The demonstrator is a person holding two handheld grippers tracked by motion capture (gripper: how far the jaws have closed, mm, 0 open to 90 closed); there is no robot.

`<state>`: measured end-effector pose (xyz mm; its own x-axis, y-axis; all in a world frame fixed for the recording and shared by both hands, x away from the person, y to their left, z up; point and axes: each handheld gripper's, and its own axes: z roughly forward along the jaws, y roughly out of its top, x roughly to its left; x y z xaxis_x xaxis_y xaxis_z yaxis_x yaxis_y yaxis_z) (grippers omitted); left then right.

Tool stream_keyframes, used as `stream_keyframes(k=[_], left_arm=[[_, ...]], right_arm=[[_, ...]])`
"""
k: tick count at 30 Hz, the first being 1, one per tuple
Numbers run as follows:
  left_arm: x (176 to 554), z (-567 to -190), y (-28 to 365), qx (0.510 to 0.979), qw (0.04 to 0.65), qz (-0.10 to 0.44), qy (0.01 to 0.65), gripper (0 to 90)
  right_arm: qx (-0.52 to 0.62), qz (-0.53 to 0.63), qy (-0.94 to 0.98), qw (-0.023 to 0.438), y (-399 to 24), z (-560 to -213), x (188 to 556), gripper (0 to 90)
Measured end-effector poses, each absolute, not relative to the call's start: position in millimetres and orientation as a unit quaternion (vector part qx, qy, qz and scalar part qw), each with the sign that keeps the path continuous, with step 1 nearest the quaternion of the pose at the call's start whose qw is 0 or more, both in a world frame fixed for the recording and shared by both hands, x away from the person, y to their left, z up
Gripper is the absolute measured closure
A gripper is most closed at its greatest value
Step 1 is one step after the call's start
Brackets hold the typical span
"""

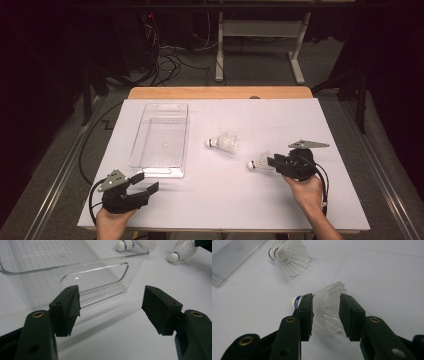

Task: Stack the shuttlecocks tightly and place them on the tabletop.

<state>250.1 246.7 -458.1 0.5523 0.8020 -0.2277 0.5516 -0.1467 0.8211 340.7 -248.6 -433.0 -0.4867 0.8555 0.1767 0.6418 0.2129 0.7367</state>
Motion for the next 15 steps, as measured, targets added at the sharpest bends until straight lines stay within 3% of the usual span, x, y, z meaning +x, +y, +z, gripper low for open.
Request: stream_keyframes(k=[15], left_arm=[[249.9, -458.0, 246.9, 0.746, 0.469, 0.134, 0.453, 31.5]], right_arm=[[0.473, 0.386, 0.783, 0.122, -236.5, -434.9, 344.3, 82.1]])
